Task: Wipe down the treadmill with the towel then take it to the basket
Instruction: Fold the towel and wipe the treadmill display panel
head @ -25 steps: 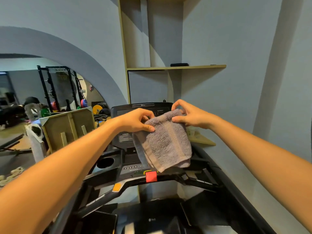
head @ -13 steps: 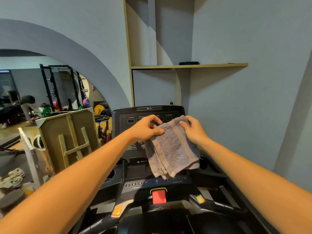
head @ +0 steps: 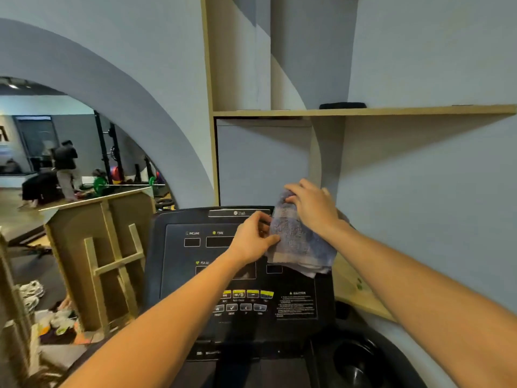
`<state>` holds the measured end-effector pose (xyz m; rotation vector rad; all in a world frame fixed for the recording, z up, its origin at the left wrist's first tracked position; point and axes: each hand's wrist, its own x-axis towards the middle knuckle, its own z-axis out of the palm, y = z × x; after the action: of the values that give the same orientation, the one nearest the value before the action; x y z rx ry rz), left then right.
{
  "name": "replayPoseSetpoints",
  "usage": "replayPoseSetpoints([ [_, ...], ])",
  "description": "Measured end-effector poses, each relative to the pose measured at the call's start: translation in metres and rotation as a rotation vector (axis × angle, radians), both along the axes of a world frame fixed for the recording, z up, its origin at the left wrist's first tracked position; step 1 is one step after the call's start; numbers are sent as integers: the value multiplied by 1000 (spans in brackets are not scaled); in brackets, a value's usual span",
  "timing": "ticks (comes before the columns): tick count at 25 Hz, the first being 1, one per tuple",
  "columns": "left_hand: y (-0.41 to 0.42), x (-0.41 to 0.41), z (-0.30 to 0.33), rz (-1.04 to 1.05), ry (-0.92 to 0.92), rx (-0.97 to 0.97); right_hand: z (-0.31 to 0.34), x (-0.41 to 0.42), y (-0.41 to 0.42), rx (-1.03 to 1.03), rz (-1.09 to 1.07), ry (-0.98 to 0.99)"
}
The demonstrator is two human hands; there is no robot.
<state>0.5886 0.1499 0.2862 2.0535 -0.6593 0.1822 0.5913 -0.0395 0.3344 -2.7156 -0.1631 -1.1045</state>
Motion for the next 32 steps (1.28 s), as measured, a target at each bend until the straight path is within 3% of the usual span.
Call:
replayPoseSetpoints([
  [2,9,25,-8,59,-117,119,-20,34,-9,-55,27,5],
  [5,68,57,-8,391,-444,237,-43,56,-18,-101,-18,-107],
  [8,154,84,-21,639,-513,332,-54,52,-10,-51,-173,-290],
  [10,194,90,-41,601,-454,399,-70,40,3,-17,-201,-281],
  [13,211,93,-60,477,-411,453,-102,24,13,-55,-286,-92],
  [17,209,93,-65,468,-310,322,-120,10,31,20,-431,15],
  [22,212,92,-77,399,-294,190,-136,15,59,227,-510,22],
  [28,215,99,-83,342,-327,102,-122,44,83,270,-524,-23],
  [32,214,102,-86,331,-348,90,-116,52,100,106,-379,-30],
])
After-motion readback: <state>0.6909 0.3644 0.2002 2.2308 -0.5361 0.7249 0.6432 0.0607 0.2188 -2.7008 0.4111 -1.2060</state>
